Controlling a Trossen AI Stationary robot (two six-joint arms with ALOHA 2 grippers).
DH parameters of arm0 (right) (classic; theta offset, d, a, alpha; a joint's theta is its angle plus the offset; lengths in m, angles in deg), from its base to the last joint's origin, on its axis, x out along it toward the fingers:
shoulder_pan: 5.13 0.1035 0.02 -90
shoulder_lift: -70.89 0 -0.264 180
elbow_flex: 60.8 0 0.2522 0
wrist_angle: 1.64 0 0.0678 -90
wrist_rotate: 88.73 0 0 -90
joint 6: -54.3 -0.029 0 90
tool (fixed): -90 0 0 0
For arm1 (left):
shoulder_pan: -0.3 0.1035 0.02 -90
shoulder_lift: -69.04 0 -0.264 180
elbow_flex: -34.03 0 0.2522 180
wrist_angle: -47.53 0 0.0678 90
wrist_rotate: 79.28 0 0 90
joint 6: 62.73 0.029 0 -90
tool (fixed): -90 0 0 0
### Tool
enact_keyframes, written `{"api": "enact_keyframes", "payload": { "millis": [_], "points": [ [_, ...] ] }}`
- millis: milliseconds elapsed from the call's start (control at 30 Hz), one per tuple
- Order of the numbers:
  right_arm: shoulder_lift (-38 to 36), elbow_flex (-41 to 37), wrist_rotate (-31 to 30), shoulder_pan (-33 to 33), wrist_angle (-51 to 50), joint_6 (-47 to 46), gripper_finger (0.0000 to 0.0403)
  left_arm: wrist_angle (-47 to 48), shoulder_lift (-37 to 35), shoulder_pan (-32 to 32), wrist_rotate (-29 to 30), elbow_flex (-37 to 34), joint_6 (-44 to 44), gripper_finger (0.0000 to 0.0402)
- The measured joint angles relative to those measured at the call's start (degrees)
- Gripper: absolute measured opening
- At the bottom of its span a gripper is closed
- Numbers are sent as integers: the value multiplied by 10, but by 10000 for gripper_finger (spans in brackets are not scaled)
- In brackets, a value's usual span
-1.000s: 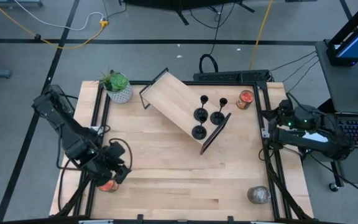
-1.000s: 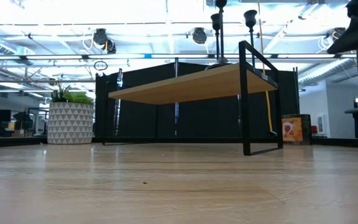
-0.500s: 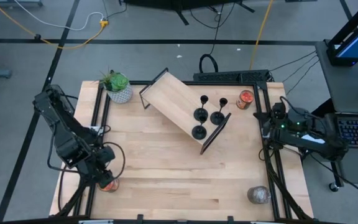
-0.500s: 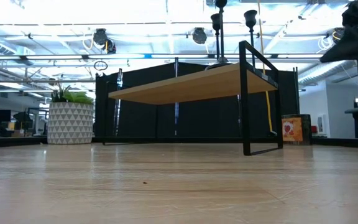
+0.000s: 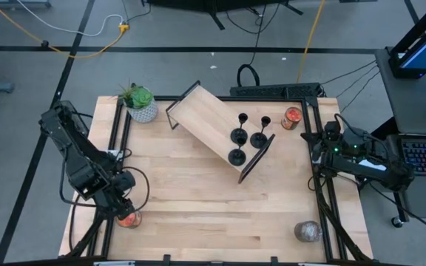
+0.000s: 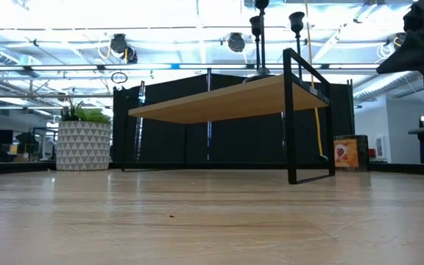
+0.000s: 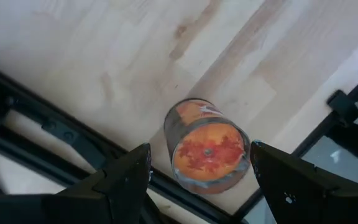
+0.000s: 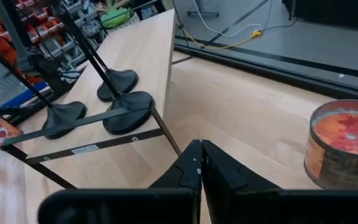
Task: Pick & Place candle stick holders
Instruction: Put the bottom orange scented candle on the shelf
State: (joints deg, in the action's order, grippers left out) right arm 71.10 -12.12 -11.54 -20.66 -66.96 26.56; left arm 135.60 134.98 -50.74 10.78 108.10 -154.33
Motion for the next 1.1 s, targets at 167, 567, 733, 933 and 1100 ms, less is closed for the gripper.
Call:
{"api": "enact_keyframes", "payload": {
  "millis": [167,567,733,933,1100],
  "points": [
    [0,0,11,0,3,-3,0,-24,16,0,-14,-35,39,282],
    [0,0,11,0,3,-7,0,-44,32,-5,-51,-88,91,282],
    [0,0,11,0,3,-7,0,-84,32,-4,-51,-110,96,282],
    [0,0,11,0,3,-9,0,-112,32,-4,-55,-137,100,282],
    [0,0,11,0,3,-16,0,-113,32,-4,-57,-151,109,282]
  ]
}}
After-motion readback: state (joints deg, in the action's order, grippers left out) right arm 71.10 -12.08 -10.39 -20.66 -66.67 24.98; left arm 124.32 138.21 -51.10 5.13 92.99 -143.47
